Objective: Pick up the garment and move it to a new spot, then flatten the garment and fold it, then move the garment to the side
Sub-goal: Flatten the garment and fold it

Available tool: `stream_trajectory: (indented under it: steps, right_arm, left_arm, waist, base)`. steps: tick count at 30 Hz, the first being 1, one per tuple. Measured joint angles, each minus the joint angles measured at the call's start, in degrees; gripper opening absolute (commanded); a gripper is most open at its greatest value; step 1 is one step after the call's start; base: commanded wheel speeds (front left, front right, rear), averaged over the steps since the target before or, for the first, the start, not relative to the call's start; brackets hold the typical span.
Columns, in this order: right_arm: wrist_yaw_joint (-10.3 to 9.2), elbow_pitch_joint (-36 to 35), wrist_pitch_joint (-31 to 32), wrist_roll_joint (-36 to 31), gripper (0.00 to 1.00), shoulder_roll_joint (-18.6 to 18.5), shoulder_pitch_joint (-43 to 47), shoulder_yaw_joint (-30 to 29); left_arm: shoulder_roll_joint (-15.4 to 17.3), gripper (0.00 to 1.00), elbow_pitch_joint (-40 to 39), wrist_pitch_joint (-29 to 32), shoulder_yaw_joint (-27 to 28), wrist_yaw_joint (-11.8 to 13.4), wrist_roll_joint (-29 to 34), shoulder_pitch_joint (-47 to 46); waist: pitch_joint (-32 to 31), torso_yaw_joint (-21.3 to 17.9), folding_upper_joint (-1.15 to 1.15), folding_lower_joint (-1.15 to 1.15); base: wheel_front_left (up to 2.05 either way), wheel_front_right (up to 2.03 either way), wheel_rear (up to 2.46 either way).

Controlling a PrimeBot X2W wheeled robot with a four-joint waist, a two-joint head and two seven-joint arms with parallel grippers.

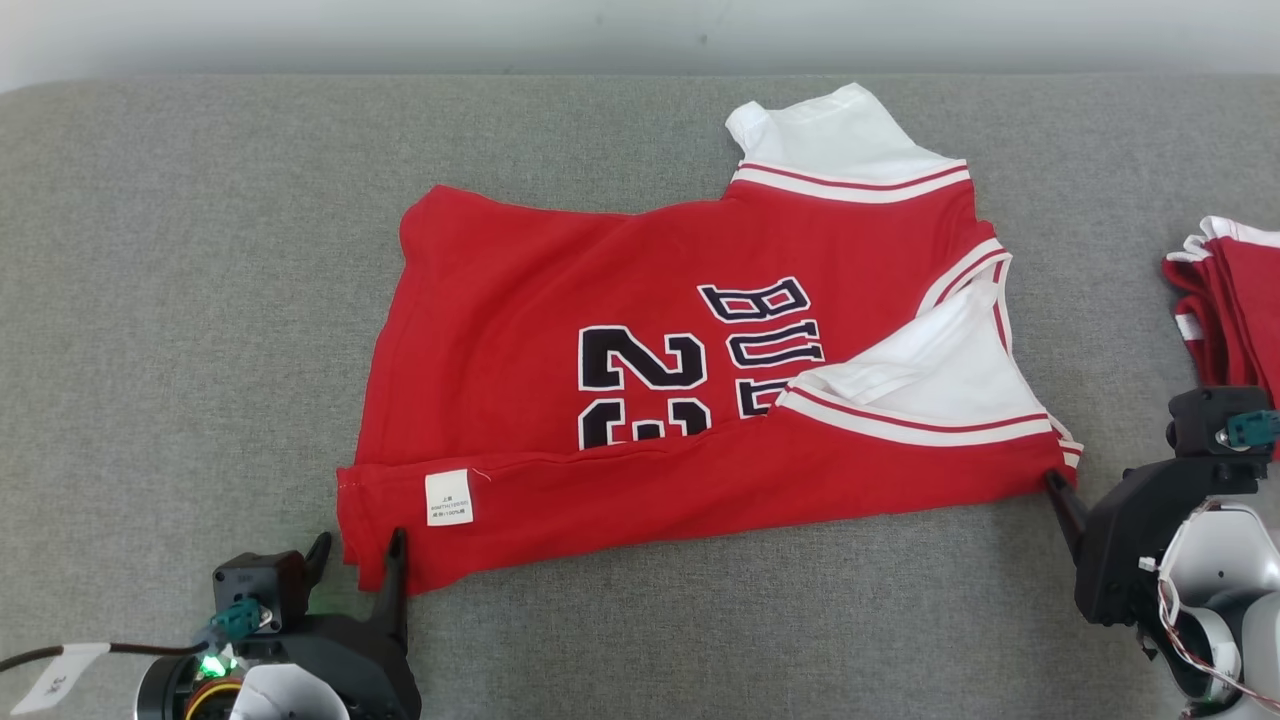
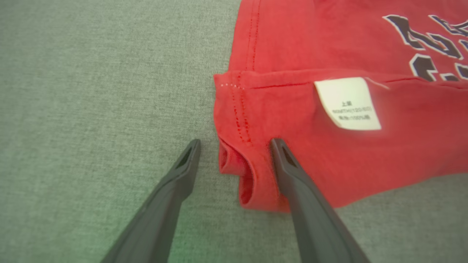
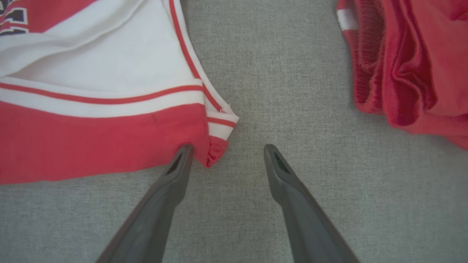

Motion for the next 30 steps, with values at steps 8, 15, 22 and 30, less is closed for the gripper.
stream_trajectory:
  steps: [8, 15, 22, 30]
  right_arm:
    - [0.0, 3.7, -1.4, -1.5, 1.0, 1.7, -2.0, -0.9]
    - [0.0, 8.1, -2.8, -2.1, 1.0, 3.1, -5.0, -2.1]
    - [0.0, 11.3, -3.9, -1.9, 0.35, 3.8, -7.3, -2.2]
    - [0.0, 9.6, -4.2, 0.4, 0.0, 2.9, -5.7, -0.4]
  left_arm:
    - [-0.6, 1.0, 0.8, 2.3, 0.0, -1.6, -3.1, -0.7]
    - [-0.5, 0.0, 1.3, 3.2, -0.2, -2.3, -3.9, -1.4]
    - [-0.7, 0.0, 2.4, 3.5, -0.8, -3.7, -4.8, -2.6]
    - [-1.0, 0.0, 2.5, 3.4, -0.6, -4.4, -6.7, -2.5]
  waist:
    - [0.1, -0.1, 0.0, 0.0]
    - [1.0, -0.1, -0.01, 0.0]
    - [1.7, 0.2, -0.01, 0.0]
    - [0.9, 0.3, 0.0, 0.01]
  base:
    - [0.0, 0.0, 0.0]
    - [0.0, 0.0, 0.0]
    - [0.0, 0.0, 0.0]
    - [0.0, 0.0, 0.0]
